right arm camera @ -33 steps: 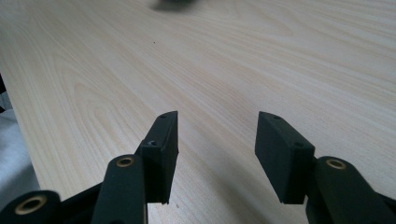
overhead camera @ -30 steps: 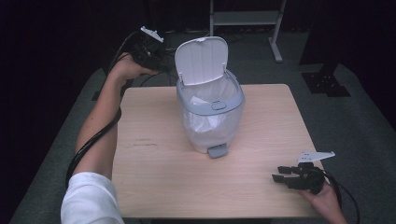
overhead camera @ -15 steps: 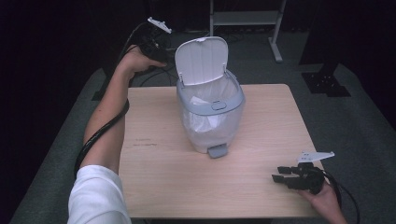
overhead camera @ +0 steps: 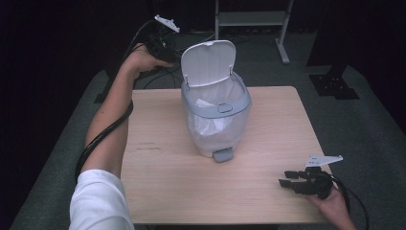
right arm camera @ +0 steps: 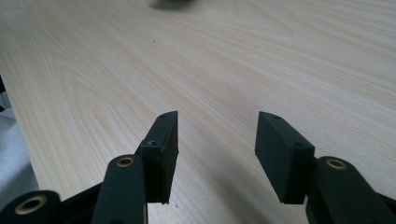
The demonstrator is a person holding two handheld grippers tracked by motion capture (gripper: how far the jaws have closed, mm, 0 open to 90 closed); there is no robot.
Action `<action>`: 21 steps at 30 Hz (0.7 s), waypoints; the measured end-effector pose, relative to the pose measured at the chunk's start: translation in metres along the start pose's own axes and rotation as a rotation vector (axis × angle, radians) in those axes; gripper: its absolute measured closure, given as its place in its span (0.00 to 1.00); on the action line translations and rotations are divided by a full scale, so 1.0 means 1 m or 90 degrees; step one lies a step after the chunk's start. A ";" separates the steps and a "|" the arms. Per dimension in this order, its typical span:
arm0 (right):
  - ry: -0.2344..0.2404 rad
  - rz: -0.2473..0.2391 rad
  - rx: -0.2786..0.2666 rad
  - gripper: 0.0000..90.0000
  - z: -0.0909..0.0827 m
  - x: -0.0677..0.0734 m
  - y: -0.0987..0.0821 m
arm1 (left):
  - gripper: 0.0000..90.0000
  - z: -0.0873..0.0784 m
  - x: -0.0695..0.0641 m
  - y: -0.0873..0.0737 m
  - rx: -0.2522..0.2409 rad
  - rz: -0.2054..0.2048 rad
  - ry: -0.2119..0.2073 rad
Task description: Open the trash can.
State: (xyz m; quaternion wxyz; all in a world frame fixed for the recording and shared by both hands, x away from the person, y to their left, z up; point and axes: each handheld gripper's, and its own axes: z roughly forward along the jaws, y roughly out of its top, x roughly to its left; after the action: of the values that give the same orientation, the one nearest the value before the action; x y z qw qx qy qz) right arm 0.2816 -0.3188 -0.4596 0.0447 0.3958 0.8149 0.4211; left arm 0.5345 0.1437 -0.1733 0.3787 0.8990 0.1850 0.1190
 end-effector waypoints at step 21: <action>0.005 -0.001 0.003 0.54 0.001 0.001 0.000 | 0.85 0.016 -0.049 0.026 0.035 0.103 -0.058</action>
State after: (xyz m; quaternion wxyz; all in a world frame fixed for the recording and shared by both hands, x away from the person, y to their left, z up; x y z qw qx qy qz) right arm 0.2809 -0.3170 -0.4604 0.0408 0.3933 0.8164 0.4209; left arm 0.5024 0.0964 -0.1689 0.3513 0.9255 0.0972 0.1031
